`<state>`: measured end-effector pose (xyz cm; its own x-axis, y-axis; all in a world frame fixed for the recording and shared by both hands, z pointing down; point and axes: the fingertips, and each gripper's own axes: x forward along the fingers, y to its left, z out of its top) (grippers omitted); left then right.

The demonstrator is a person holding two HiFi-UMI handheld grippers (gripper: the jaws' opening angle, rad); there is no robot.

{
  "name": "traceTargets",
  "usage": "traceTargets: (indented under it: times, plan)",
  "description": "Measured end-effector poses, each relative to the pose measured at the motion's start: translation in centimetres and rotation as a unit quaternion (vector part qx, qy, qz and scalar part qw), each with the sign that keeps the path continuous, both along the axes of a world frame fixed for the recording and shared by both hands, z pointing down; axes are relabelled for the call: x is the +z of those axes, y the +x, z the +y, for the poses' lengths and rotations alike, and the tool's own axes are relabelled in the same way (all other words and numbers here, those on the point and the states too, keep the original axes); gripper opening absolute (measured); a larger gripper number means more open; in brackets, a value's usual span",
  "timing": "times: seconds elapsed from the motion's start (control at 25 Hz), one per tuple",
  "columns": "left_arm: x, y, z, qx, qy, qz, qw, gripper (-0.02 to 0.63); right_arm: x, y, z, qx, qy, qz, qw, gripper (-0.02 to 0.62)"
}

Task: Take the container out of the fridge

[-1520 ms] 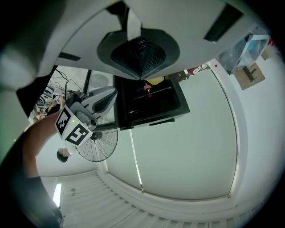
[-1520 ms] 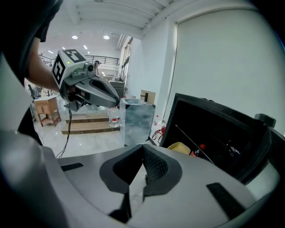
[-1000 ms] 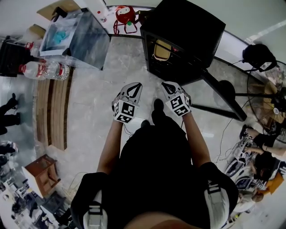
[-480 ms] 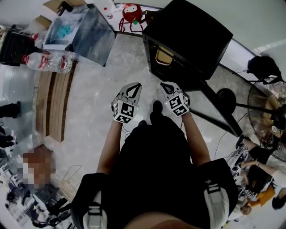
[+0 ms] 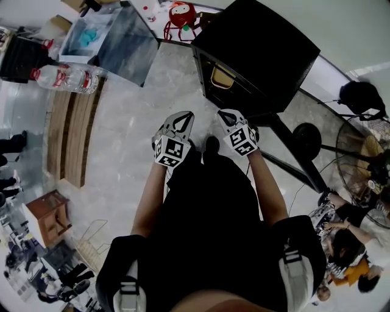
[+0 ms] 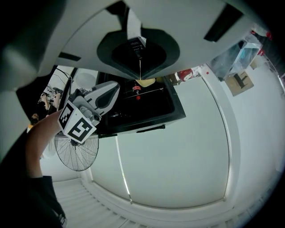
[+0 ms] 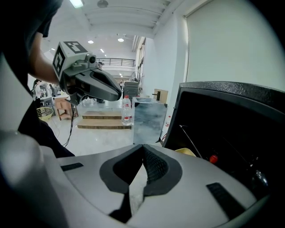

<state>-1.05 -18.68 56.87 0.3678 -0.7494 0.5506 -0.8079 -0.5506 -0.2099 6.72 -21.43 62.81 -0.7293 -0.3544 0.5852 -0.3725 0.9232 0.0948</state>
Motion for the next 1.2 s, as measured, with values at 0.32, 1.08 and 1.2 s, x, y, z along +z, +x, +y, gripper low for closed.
traceTargets:
  times: [0.32, 1.08, 1.2]
  plan:
    - [-0.4, -0.2, -0.2, 0.0, 0.012, 0.009, 0.9999, 0.021, 0.4, -0.8, -0.1, -0.013, 0.009, 0.014, 1.0, -0.002]
    - [0.8, -2.9, -1.4, 0.004, 0.008, 0.04, 0.9992, 0.021, 4.2, -2.5, -2.9, 0.011, 0.02, 0.087, 0.996, -0.002]
    - [0.9, -3.8, -1.8, 0.004, 0.006, 0.042, 0.9991, 0.021, 4.8, -2.9, -3.6, 0.012, 0.019, 0.099, 0.995, -0.002]
